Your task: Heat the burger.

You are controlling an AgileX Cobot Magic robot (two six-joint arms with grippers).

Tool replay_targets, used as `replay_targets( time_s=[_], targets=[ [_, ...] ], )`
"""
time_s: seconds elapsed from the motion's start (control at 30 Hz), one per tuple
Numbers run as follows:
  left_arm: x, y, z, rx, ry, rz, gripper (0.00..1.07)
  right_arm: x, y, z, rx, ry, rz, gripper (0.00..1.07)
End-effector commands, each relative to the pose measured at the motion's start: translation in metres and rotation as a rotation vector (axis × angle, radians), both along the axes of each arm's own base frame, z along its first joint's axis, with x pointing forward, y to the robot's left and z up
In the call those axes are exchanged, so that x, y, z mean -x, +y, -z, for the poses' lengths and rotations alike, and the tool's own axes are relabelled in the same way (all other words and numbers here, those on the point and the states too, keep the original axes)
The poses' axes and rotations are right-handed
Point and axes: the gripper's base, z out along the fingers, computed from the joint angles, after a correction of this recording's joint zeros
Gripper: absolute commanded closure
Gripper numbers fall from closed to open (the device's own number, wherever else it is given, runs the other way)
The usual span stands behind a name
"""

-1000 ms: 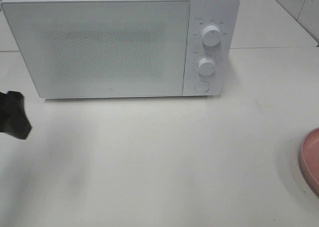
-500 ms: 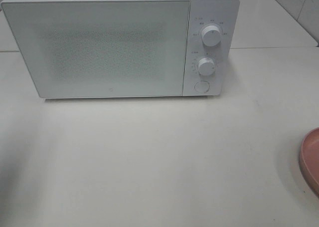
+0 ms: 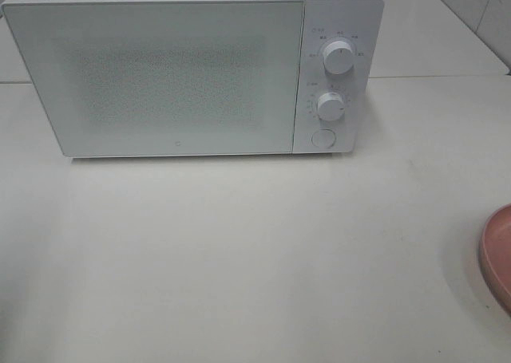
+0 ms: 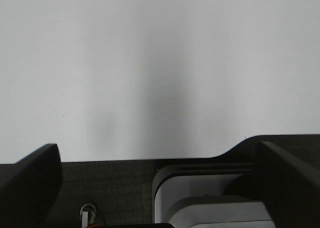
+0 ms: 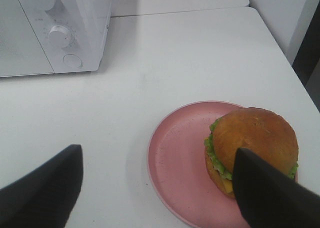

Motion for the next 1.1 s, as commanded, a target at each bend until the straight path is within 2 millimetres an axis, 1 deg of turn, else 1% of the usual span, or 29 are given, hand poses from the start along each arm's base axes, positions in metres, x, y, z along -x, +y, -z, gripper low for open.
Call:
replay_targets(
  time_s=[0.03,0.07,0.13,0.17,0.2,0.23,0.27,0.3,0.37,0.4,0.43,0.47,0.53,0.57,0.6,0.63,0.67,0.73,0.77,0.8,0.87,0.93,1.1],
  targets=[
    [0.014,0.0,-0.008,-0.001,-0.099,-0.005,0.08,0.004,0.0,0.001,-0.001,-0.024,0.005,0.31],
    [0.014,0.0,-0.008,-0.001,-0.099,-0.005,0.08,0.004,0.0,0.001,-0.001,-0.024,0.005,0.31],
    [0.023,0.0,-0.014,-0.002,-0.17,-0.005,0.08,0.004,0.0,0.001,-0.001,-0.024,0.005,0.31],
    [0.023,0.0,-0.014,-0.002,-0.17,-0.005,0.08,0.004,0.0,0.001,-0.001,-0.024,0.005,0.31],
    [0.03,0.0,-0.018,0.0,-0.222,-0.005,0.08,0.004,0.0,0.001,-0.001,-0.024,0.005,0.31],
    [0.03,0.0,-0.018,0.0,-0.222,-0.005,0.08,0.004,0.0,0.001,-0.001,-0.024,0.005,0.31],
    [0.035,0.0,-0.02,0.003,-0.251,-0.005,0.08,0.004,0.0,0.001,-0.001,-0.024,0.005,0.31],
    [0.043,0.0,-0.023,0.006,-0.312,-0.004,0.08,0.004,0.0,0.001,-0.001,-0.024,0.005,0.31],
    [0.047,-0.001,-0.025,0.008,-0.337,-0.004,0.08,0.004,0.0,0.001,-0.001,-0.024,0.005,0.31],
    [0.056,-0.001,-0.028,0.008,-0.4,-0.004,0.08,0.004,0.0,0.001,-0.001,-0.024,0.005,0.31],
    [0.056,-0.001,-0.028,0.008,-0.4,-0.004,0.08,0.004,0.0,0.001,-0.001,-0.024,0.005,0.31],
    [0.064,0.0,-0.03,0.004,-0.454,-0.02,0.08,0.004,0.0,0.001,-0.001,-0.024,0.005,0.31],
    [0.068,0.0,-0.031,0.001,-0.478,-0.031,0.08,0.004,0.0,0.001,-0.001,-0.024,0.005,0.31],
    [0.076,0.001,-0.033,-0.009,-0.533,-0.065,0.08,0.004,0.0,0.001,-0.001,-0.024,0.005,0.31],
    [0.08,0.001,-0.033,-0.014,-0.56,-0.078,0.08,0.004,0.0,0.001,-0.001,-0.024,0.005,0.31],
    [0.08,0.001,-0.033,-0.014,-0.56,-0.078,0.08,0.004,0.0,0.001,-0.001,-0.024,0.005,0.31],
    [0.087,0.001,-0.034,-0.022,-0.606,-0.096,0.08,0.004,0.0,0.001,-0.001,-0.024,0.005,0.31],
    [0.091,0.0,-0.034,-0.024,-0.63,-0.099,0.08,0.004,0.0,0.001,-0.001,-0.024,0.005,0.31],
    [0.098,-0.001,-0.035,-0.026,-0.674,-0.098,0.08,0.004,0.0,0.001,-0.001,-0.024,0.005,0.31],
    [0.098,-0.001,-0.035,-0.026,-0.674,-0.098,0.08,0.004,0.0,0.001,-0.001,-0.024,0.005,0.31],
    [0.109,-0.002,-0.035,-0.029,-0.743,-0.098,0.08,0.004,0.0,0.001,-0.001,-0.024,0.005,0.31],
    [0.111,-0.002,-0.034,-0.029,-0.758,-0.097,0.08,0.004,0.0,0.001,-0.001,-0.024,0.005,0.31],
    [0.11,-0.002,-0.034,-0.031,-0.751,-0.098,0.08,0.003,0.0,0.001,-0.001,-0.021,0.005,0.31]
  ],
)
